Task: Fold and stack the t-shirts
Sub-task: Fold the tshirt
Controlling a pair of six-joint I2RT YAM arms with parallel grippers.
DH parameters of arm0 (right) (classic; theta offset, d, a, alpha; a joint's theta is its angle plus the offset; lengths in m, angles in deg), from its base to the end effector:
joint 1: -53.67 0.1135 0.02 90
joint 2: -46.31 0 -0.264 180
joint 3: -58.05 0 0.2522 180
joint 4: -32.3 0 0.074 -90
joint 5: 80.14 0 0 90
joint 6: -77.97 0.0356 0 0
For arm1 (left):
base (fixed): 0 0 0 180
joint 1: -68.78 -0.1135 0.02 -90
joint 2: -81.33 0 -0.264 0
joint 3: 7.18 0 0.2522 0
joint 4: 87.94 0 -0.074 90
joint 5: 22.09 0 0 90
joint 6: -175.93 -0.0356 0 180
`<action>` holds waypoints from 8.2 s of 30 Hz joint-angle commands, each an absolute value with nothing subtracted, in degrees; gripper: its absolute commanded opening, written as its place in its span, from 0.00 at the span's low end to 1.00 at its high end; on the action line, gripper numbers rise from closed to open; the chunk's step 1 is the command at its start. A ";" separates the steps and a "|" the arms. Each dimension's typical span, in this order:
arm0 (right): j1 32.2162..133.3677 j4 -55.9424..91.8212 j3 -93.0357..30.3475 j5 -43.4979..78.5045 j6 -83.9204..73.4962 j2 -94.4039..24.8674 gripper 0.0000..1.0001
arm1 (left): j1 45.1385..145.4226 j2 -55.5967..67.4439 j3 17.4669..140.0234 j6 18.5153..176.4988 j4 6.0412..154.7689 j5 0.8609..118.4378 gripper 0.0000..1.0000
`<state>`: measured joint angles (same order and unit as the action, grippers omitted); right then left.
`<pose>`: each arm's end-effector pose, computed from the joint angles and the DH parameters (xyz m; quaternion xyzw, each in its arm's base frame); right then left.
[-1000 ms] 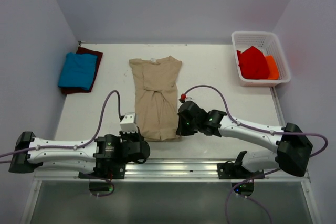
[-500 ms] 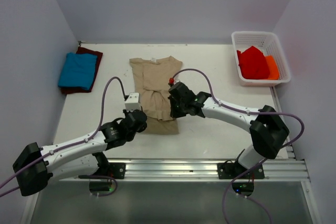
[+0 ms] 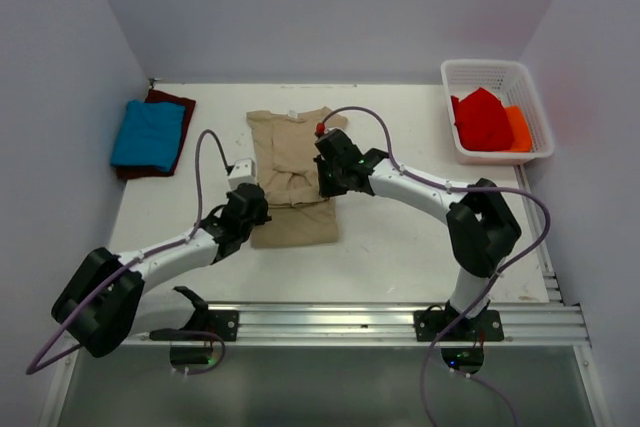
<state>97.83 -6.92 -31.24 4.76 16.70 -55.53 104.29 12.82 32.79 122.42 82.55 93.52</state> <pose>0.2806 0.2681 0.2311 -0.1123 0.9373 0.1605 0.2881 0.1949 -0.1201 0.1733 -0.1046 0.8758 -0.0898 0.4626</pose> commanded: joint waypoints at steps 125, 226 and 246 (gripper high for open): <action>87.59 -0.36 -25.84 1.42 17.86 -46.66 0.00 | 73.88 13.32 38.29 124.33 93.76 40.66 0.00; 94.01 4.55 -10.72 11.35 20.59 -50.72 0.00 | 98.40 7.58 31.53 131.90 89.64 51.47 0.00; 91.55 -4.06 -37.27 7.05 18.12 -70.58 0.00 | 98.75 15.47 39.88 132.06 82.70 52.10 0.00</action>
